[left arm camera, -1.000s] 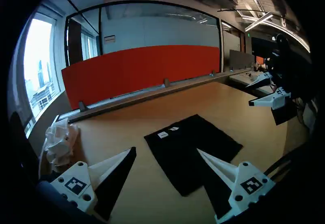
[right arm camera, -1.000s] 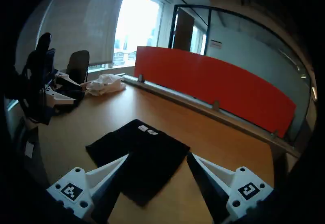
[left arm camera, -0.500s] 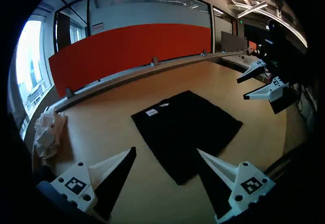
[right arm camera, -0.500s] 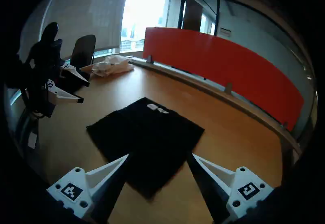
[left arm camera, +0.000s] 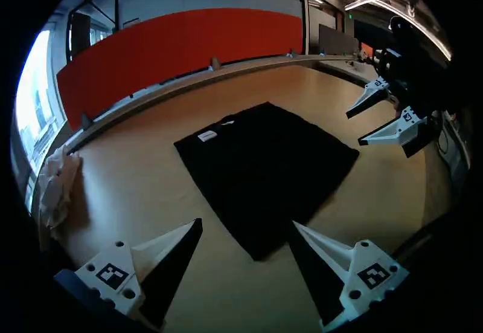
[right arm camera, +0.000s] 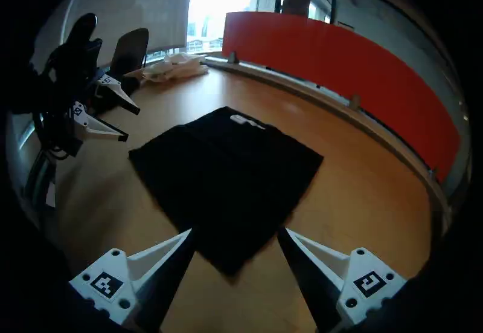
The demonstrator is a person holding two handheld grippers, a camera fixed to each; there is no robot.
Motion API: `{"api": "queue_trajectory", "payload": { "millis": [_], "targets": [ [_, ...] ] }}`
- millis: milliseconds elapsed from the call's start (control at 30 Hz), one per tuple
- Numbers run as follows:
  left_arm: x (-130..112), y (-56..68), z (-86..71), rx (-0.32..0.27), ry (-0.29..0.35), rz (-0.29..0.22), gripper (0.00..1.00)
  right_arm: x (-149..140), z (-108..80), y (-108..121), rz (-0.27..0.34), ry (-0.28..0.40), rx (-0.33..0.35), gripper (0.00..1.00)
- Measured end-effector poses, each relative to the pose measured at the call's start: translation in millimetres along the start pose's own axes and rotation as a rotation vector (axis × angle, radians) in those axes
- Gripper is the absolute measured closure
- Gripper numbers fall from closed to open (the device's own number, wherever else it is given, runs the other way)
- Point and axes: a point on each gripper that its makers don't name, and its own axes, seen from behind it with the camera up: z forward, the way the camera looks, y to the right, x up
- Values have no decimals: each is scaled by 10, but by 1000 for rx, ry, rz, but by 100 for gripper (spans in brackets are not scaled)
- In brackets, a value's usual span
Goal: Fold towel
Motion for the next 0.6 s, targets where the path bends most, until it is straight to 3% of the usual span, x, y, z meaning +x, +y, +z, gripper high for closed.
{"api": "queue_trajectory", "payload": {
  "millis": [600],
  "targets": [
    [-435,166,271,-57,-121,-28,0,-439,167,-38,-1,-103,52,0]
  ]
}}
